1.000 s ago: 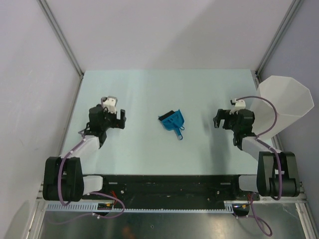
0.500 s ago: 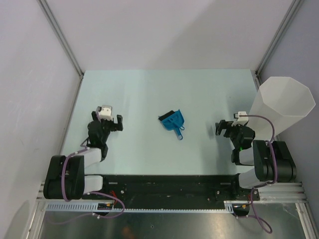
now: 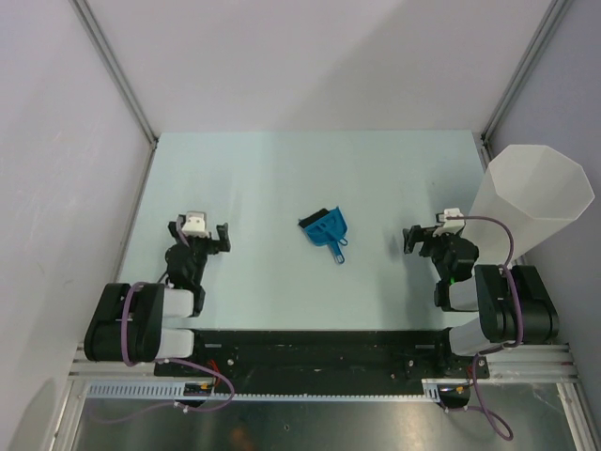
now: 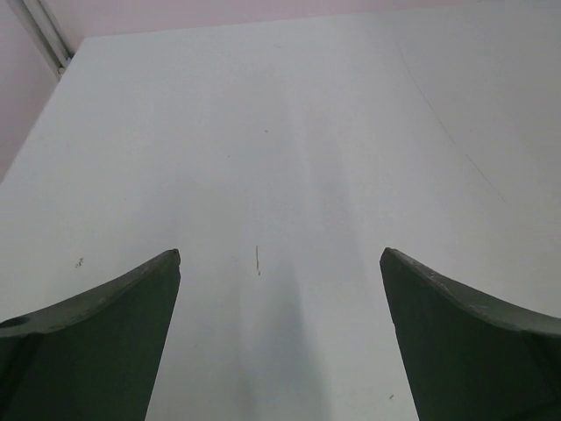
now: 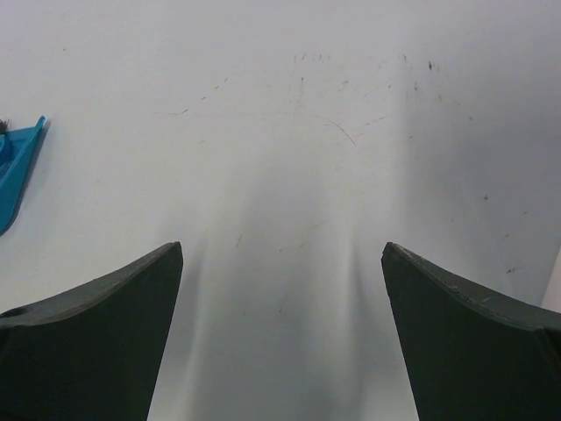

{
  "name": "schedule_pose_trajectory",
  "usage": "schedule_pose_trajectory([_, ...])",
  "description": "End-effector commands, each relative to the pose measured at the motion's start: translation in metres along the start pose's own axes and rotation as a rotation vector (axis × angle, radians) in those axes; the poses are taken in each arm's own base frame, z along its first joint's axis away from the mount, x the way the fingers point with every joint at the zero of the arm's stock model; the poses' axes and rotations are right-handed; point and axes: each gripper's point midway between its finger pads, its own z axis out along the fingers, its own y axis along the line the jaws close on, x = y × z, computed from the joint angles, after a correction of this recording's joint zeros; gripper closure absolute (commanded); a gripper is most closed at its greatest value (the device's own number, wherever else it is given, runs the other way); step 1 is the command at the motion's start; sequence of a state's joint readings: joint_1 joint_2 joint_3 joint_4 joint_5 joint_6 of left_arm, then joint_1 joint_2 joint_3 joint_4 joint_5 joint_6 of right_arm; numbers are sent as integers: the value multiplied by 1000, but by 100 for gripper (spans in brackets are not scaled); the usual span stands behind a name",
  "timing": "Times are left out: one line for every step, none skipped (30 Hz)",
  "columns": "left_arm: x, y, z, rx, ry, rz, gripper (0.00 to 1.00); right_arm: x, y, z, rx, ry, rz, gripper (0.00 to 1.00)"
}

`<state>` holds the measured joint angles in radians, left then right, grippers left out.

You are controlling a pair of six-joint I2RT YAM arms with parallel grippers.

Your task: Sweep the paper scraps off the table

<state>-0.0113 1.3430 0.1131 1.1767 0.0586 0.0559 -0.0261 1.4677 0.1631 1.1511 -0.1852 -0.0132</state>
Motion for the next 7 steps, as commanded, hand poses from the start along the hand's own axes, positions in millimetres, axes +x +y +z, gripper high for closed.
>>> schedule_pose_trajectory([-28,11,6,-62,-97,-47,0,-26,-3,6,2,-88,-35,0])
schedule_pose_trajectory([-28,11,6,-62,-97,-45,0,-26,-3,6,0,-88,-35,0])
schedule_pose_trajectory([-27,10,6,-59,-94,-47,0,-27,-3,6,2,-91,-35,0])
schedule_pose_trajectory([-28,10,6,-57,-94,-47,0,-27,-3,6,2,-92,-36,0])
schedule_pose_trajectory([-28,10,7,-57,-96,-46,0,-26,-3,6,2,-89,-35,0])
schedule_pose_trajectory([-28,10,7,-56,-96,-46,0,-26,-3,6,2,-89,-35,0])
schedule_pose_trajectory([-28,10,7,-57,-94,-47,0,-27,-2,7,-1,-91,-36,0])
